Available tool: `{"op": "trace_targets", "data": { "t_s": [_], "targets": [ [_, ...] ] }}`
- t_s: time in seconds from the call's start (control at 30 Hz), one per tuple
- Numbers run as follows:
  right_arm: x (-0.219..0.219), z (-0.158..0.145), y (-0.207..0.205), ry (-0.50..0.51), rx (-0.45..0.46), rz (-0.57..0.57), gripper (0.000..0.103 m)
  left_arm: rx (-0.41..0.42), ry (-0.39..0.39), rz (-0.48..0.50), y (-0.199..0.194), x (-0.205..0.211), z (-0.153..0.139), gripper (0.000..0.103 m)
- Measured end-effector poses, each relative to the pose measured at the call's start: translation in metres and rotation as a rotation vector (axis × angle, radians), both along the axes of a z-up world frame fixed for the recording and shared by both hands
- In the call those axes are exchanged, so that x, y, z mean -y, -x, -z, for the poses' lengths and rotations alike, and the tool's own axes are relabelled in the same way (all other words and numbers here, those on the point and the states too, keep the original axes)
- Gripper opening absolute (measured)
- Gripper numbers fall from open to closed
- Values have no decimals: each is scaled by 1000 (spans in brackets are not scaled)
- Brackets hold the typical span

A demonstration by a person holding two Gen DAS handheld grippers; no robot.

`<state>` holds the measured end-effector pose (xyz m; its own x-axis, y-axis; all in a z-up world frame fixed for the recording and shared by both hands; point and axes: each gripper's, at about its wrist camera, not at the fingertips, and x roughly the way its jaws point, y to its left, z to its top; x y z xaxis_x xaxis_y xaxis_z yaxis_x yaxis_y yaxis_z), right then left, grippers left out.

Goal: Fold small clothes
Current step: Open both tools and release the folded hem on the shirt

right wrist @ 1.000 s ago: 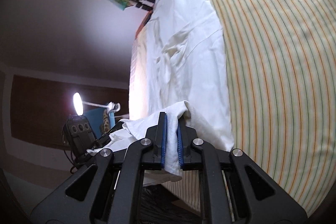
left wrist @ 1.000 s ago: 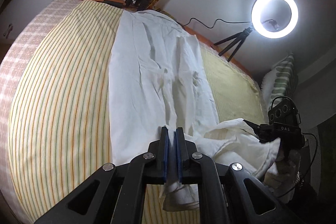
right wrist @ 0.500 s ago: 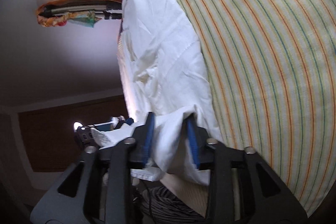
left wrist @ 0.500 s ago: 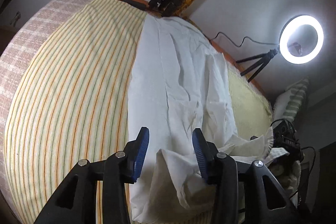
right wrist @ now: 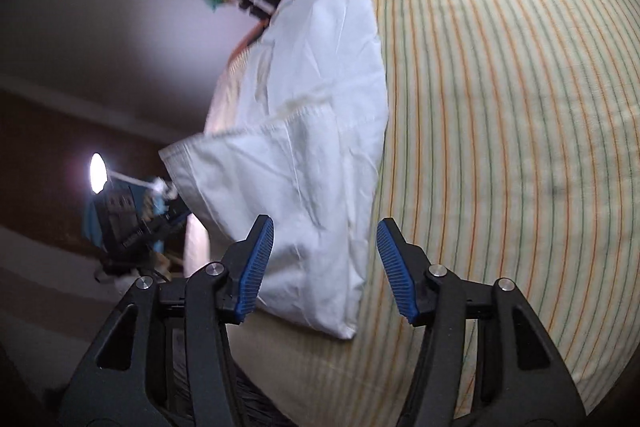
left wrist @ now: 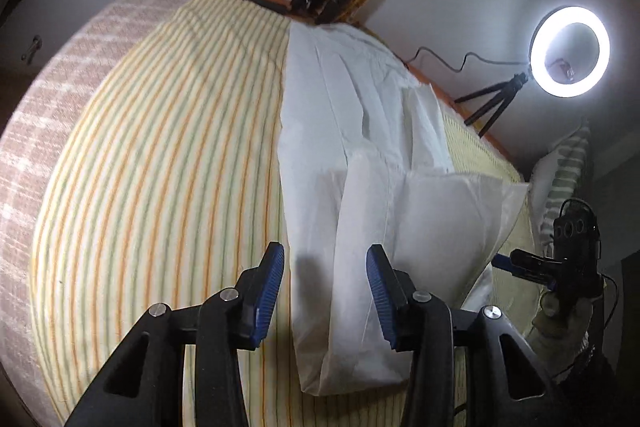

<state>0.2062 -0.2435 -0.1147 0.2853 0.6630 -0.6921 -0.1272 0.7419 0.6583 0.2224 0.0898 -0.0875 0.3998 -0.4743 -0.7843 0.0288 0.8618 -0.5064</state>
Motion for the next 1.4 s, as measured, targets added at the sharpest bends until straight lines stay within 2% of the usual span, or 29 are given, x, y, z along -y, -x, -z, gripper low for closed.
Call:
{"op": "trace_targets", "data": {
  "t_s": [0.1, 0.17, 0.23, 0.3, 0.4, 0.47, 0.5, 0.57, 0.6, 0.63, 0.7, 0.77, 0.8, 0.87, 0.97, 1.07, 1.1, 1.13, 1.2, 1.27, 1.4],
  "targets": [
    [-11, 7, -1, 56, 2, -34, 56, -8, -48, 40, -3, 14, 8, 41],
    [-18, 6, -1, 99, 18, -56, 50, 14, -73, 57, -4, 21, 5, 39],
    [-24, 2, 2, 143, 46, -76, 49, 43, -101, 65, -4, 27, 0, 39],
    [-31, -1, 5, 189, 77, -100, 43, 69, -133, 81, -3, 33, -3, 36],
    [-43, -9, 11, 295, 145, -128, 43, 100, -209, 117, 0, 46, -2, 35],
    [-54, -13, 15, 367, 201, -164, 43, 120, -252, 148, 1, 55, 1, 28],
    [-59, -14, 17, 395, 221, -184, 41, 128, -270, 168, 2, 59, 2, 17],
    [-67, -14, 19, 424, 233, -209, 24, 155, -310, 190, 4, 67, 3, 9],
    [-69, -15, 19, 432, 239, -212, 20, 159, -305, 195, 5, 68, 3, 2],
    [-69, -16, 20, 428, 245, -211, 14, 160, -297, 189, 5, 67, 2, 1],
    [-59, -22, 23, 367, 228, -192, 8, 156, -246, 156, 7, 57, -3, 0],
    [-40, -28, 24, 214, 177, -138, 6, 152, -165, 92, 11, 40, -11, 0],
    [-27, -28, 23, 116, 138, -95, 6, 157, -151, 66, 12, 32, -12, 0],
    [-16, -22, 18, 40, 96, -46, 6, 141, -167, 36, 9, 22, -5, 0],
    [-25, -10, 12, 96, 87, -73, 6, 85, -148, 47, 3, 20, 13, 1],
    [-21, -1, 5, 46, 34, -76, 10, 108, -155, 63, 2, 23, 10, 7],
    [-18, -1, 4, 29, 25, -62, 10, 118, -147, 61, 2, 23, 8, 16],
    [-14, -1, 2, 26, 30, -42, 15, 125, -146, 57, 1, 22, 6, 30],
    [-7, -5, 0, 25, 56, -9, 19, 136, -150, 45, -1, 22, 4, 43],
    [-5, -6, -4, 30, 70, 0, 19, 140, -137, 47, -6, 22, 5, 38],
    [-15, -2, -18, 87, 81, -19, 21, 115, -106, 58, -18, 26, 13, 22]
  ]
}}
